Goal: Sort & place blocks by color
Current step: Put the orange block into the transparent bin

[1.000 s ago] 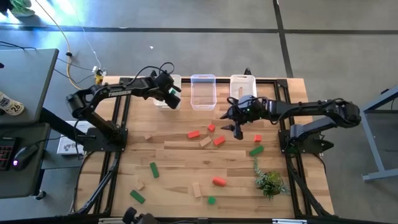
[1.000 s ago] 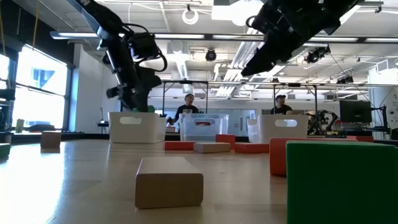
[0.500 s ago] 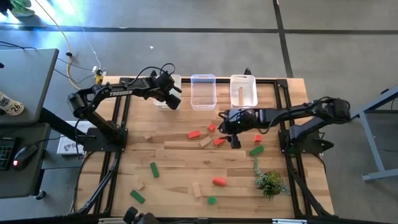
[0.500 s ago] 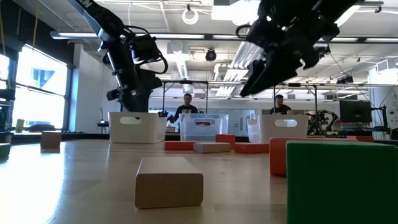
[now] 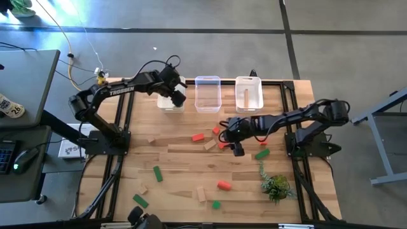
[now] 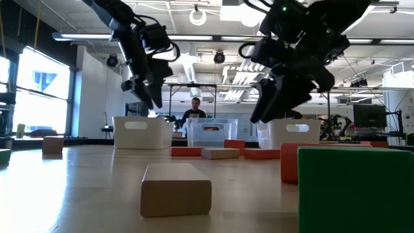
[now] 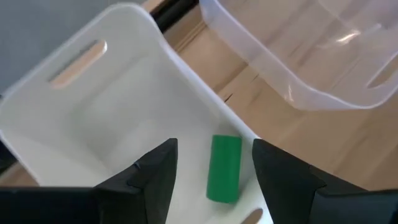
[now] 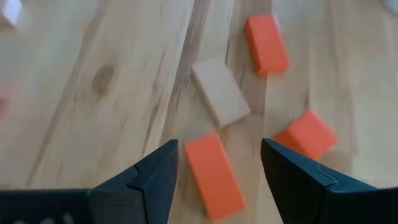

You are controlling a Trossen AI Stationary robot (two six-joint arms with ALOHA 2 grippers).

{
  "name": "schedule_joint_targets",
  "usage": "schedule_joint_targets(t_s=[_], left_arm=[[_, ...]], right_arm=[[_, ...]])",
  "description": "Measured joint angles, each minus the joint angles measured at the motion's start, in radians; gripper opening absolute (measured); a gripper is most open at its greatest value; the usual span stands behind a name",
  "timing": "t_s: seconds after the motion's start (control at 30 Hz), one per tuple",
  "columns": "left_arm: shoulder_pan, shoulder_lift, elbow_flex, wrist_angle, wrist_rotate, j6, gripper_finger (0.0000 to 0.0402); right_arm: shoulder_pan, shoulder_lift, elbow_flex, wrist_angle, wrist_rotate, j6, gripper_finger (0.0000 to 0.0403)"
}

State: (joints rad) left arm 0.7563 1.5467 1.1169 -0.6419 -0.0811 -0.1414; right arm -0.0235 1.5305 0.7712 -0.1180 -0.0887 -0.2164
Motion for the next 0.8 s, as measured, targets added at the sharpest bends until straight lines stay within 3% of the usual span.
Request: schedule_joint_targets(t_s=[0.2, 0.8], left_arm=[[-0.021, -0.021, 0.077, -0.143, 0.0, 0.016, 0.0197], [-0.187, -0.158, 0.054, -0.471, -0.141, -0.054, 0.0193]], right_arm=[[0.0, 0.077, 0.0, 0.03, -0.016, -0.017, 0.0216], [0.0, 0.184, 0.002, 0.044, 0.015, 0.04, 0.0201]])
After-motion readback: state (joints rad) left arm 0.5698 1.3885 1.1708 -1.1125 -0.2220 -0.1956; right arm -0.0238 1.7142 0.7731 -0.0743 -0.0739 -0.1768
